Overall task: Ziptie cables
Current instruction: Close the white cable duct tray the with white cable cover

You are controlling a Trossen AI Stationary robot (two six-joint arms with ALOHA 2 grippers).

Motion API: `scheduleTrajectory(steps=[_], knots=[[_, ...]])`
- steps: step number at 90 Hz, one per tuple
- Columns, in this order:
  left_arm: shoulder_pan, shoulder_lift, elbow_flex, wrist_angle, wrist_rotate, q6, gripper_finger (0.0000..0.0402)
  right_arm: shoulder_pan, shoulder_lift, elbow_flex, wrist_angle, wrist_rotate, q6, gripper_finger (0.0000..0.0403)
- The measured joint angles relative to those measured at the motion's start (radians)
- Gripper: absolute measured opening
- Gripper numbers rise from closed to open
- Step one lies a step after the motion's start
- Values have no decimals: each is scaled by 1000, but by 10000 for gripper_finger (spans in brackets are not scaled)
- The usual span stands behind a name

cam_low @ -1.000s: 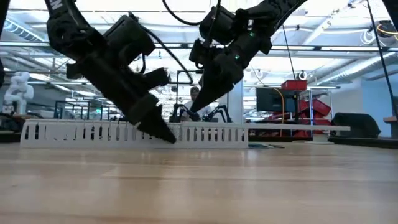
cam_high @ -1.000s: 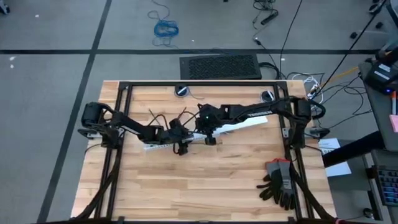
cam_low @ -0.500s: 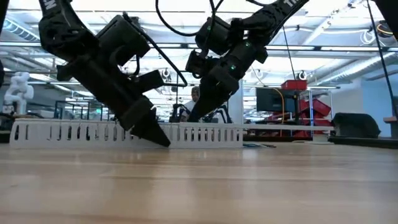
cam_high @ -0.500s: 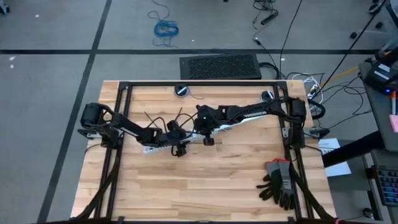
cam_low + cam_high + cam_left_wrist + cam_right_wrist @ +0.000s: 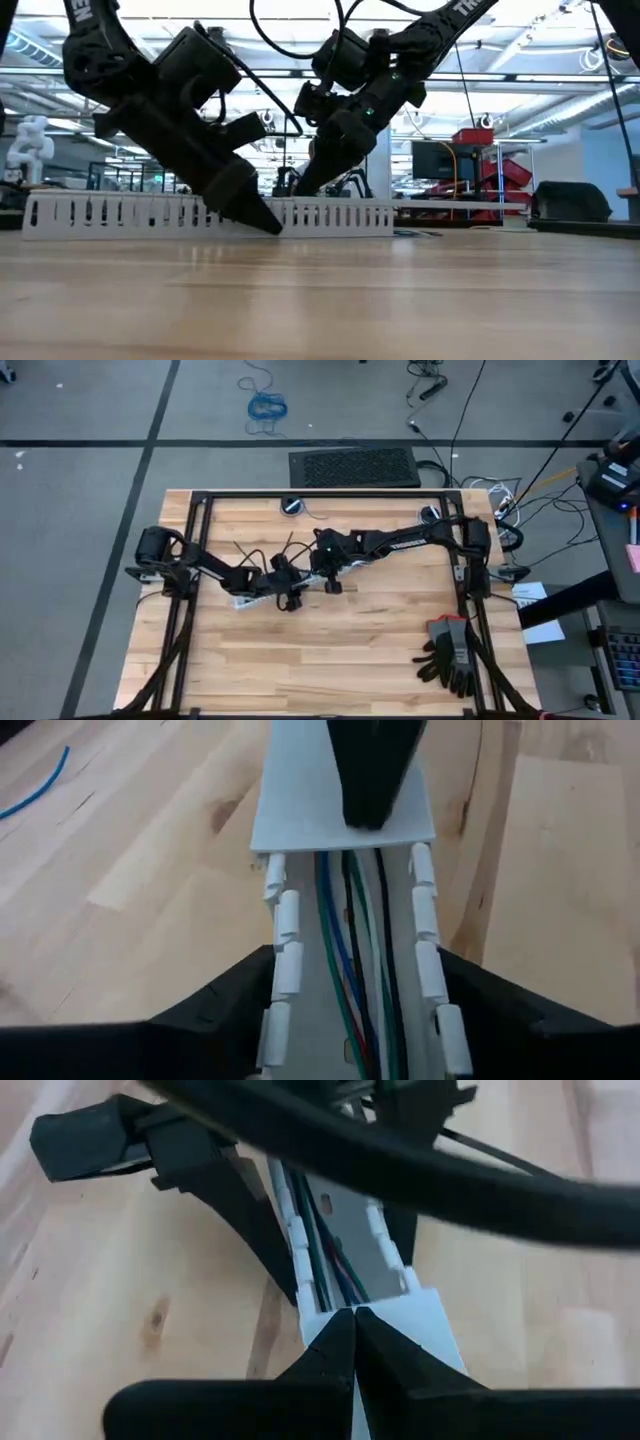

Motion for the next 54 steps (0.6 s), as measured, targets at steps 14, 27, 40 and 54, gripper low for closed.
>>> scheduleTrajectory(steps=[14, 27, 40, 54], knots=[[1, 2, 4, 4, 14, 15, 227, -17, -30, -3, -42, -9, -1, 0], [3, 2, 3, 2, 27, 27, 227, -17, -96, -8, -122, -2, -3, 0], [3, 2, 3, 1, 36, 47, 227, -17, -152, -5, -169, -2, -15, 0], [3, -3, 3, 13, 42, 89, 230, -25, -142, -5, -180, -3, -18, 0]])
